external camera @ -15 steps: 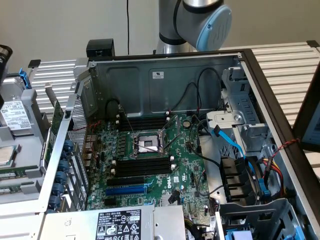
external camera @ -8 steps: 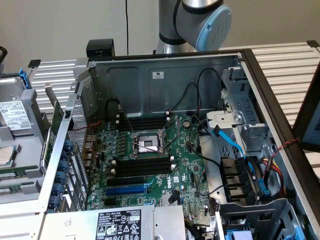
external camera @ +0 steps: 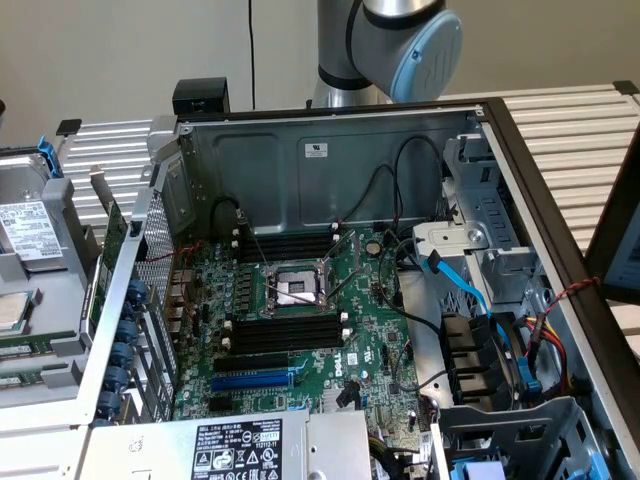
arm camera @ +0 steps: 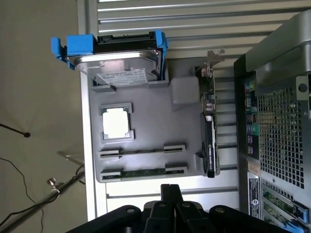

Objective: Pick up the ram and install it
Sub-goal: 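Reach for the ram, then pick up the ram and move it above insertion slot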

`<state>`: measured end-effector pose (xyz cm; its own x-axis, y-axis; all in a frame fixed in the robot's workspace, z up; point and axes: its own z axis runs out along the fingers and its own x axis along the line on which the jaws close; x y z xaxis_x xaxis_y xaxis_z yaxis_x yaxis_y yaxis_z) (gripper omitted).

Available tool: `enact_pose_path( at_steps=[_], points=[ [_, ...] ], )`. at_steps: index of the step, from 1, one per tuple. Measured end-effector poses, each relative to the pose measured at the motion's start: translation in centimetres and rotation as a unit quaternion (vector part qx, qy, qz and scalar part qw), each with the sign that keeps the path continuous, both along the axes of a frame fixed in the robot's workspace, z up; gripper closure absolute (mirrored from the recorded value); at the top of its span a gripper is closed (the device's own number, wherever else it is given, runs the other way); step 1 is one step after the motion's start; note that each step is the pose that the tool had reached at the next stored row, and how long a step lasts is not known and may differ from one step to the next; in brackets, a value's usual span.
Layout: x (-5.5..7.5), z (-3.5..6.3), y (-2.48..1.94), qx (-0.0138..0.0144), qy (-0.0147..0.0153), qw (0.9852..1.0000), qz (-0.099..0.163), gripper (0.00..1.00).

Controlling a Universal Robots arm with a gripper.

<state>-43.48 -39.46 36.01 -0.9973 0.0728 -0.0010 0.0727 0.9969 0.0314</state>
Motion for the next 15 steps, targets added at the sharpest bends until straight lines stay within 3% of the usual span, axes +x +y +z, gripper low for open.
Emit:
enact_pose_path(
  at_steps=[8, 15],
  points=[
    [-1.1, -0.09, 0.47, 0.0000, 0.0009, 1.0000, 0.000, 0.89],
    [-1.6, -0.11, 0.49, 0.0003, 0.0009, 1.0000, 0.000, 0.89]
  ],
)
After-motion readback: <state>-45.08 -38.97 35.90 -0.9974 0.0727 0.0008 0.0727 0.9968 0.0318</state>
